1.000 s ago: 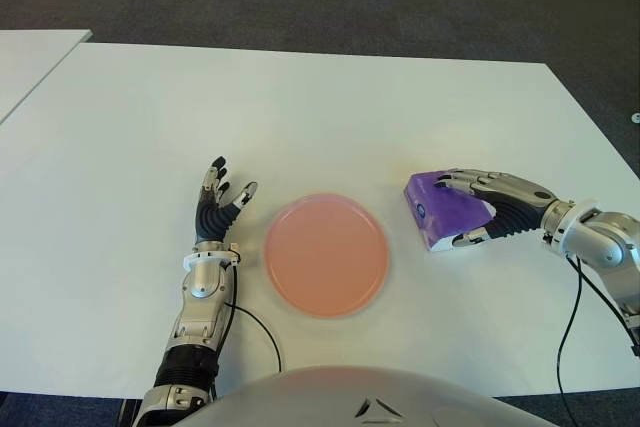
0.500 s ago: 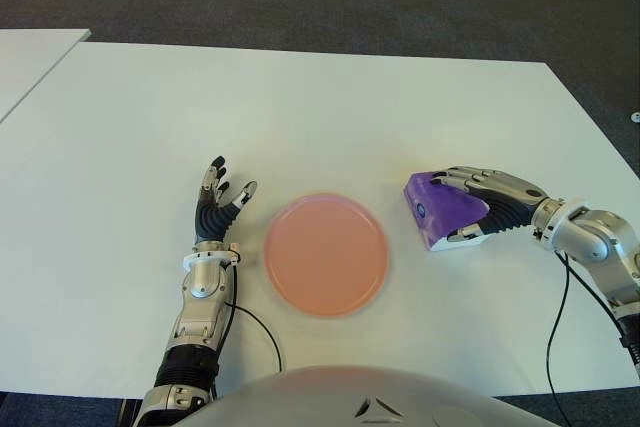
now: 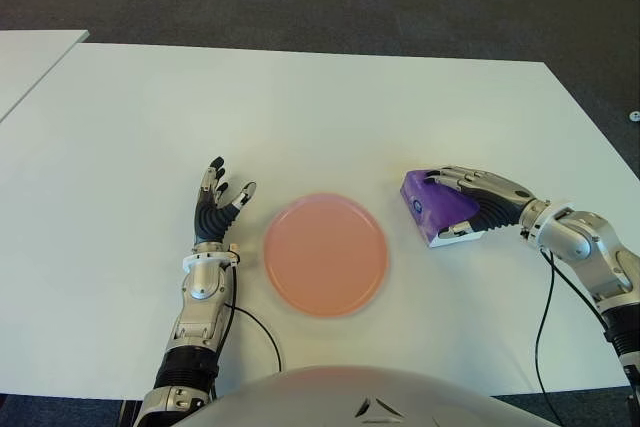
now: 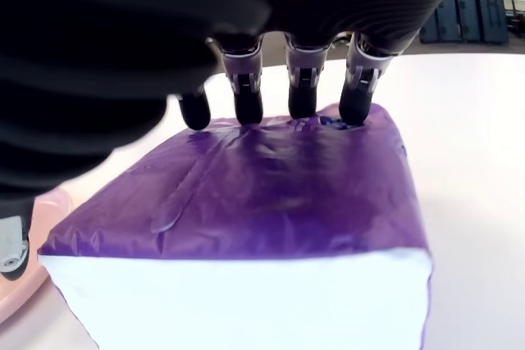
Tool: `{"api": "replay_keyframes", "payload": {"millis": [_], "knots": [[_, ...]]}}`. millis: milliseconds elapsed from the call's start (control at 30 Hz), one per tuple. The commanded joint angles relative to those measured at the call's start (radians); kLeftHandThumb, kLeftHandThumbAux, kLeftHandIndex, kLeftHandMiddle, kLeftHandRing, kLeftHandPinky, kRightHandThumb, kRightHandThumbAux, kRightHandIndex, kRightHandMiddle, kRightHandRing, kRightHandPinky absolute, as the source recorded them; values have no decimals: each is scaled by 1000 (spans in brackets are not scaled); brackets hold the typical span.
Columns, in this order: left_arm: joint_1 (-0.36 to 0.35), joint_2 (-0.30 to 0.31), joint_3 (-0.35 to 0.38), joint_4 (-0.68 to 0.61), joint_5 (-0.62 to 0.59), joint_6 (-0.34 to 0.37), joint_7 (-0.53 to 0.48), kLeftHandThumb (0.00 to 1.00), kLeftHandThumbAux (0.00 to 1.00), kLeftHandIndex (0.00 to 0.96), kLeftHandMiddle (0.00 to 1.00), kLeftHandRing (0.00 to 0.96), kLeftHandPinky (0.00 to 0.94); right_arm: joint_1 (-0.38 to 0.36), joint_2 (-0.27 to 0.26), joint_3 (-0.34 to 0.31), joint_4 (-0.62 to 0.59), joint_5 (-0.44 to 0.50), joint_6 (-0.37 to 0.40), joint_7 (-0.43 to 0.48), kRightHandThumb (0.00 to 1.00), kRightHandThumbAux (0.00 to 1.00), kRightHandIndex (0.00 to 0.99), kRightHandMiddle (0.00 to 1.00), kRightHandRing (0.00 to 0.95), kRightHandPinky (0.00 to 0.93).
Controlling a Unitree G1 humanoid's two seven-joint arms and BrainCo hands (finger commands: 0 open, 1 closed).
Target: Put the tissue paper into the plate.
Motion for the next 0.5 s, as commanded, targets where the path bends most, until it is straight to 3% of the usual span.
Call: {"api": "replay_keyframes", "payload": {"millis": [33, 500], "knots": [[37, -9, -1, 33, 13, 27, 15, 0, 644, 0, 0, 0, 0, 10, 11, 29, 16, 10, -6, 23, 53, 415, 0, 0, 0, 0], [54, -4, 0, 15, 14, 33, 18, 0, 640, 0, 0, 0, 0, 49, 6, 38, 24, 5, -19, 1, 75, 421, 0, 0, 0, 0]]}}
